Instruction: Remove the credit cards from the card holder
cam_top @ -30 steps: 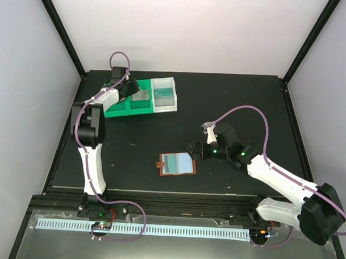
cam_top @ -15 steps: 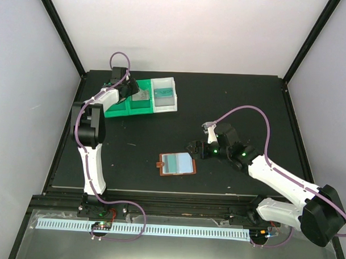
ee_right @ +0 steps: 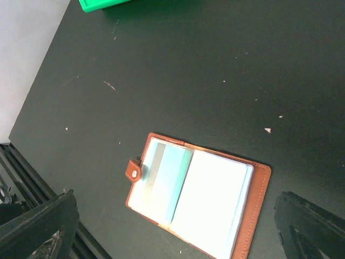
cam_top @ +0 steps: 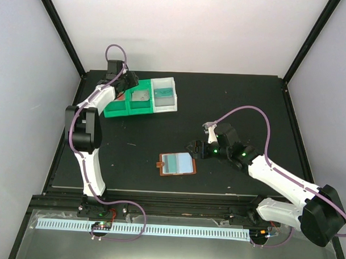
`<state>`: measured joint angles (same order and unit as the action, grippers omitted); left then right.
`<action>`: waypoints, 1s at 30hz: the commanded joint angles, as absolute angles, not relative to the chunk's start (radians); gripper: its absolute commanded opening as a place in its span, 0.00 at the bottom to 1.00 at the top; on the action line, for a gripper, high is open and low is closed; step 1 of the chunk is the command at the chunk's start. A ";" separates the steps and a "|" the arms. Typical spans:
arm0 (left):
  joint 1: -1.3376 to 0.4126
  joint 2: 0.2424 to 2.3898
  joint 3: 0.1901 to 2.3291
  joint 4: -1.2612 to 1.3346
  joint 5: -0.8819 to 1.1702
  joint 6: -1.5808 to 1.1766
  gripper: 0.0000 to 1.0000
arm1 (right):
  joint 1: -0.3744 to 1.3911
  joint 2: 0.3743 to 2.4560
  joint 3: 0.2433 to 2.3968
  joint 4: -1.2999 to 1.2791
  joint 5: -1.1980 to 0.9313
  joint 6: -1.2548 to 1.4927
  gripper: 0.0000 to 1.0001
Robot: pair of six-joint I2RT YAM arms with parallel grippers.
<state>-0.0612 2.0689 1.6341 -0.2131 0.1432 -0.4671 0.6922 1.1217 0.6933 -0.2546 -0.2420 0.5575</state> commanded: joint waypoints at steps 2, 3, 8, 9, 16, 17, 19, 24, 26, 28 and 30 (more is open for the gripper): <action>-0.067 1.996 1.659 -0.283 0.180 -0.457 0.55 | 0.687 1.107 0.698 -0.253 -0.224 0.578 1.00; -0.067 1.984 1.654 -0.294 0.191 -0.457 0.58 | 0.687 1.107 0.698 -0.254 -0.224 0.579 1.00; -0.067 1.898 1.587 -0.351 0.265 -0.441 0.64 | 0.687 1.087 0.707 -0.273 -0.221 0.549 1.00; -0.067 1.877 1.564 -0.361 0.281 -0.437 0.67 | 0.686 1.080 0.706 -0.269 -0.222 0.546 1.00; -0.082 1.670 1.320 -0.373 0.377 -0.420 0.99 | 0.686 1.116 0.704 -0.252 -0.271 0.545 1.00; -0.089 1.646 1.282 -0.372 0.382 -0.419 0.99 | 0.687 1.130 0.705 -0.248 -0.286 0.548 0.99; -0.103 1.599 1.212 -0.369 0.399 -0.417 0.99 | 0.687 1.157 0.704 -0.236 -0.317 0.553 0.97; -0.122 1.517 1.042 -0.317 0.504 -0.415 0.99 | 0.687 1.204 0.691 -0.192 -0.371 0.567 0.86; -0.131 1.498 0.990 -0.310 0.535 -0.412 0.99 | 0.687 1.215 0.684 -0.167 -0.391 0.574 0.79; -0.144 1.486 0.951 -0.319 0.542 -0.401 0.99 | 0.687 1.229 0.677 -0.147 -0.403 0.584 0.71; -0.156 1.472 0.910 -0.313 0.569 -0.396 0.99 | 0.687 1.242 0.672 -0.130 -0.414 0.596 0.61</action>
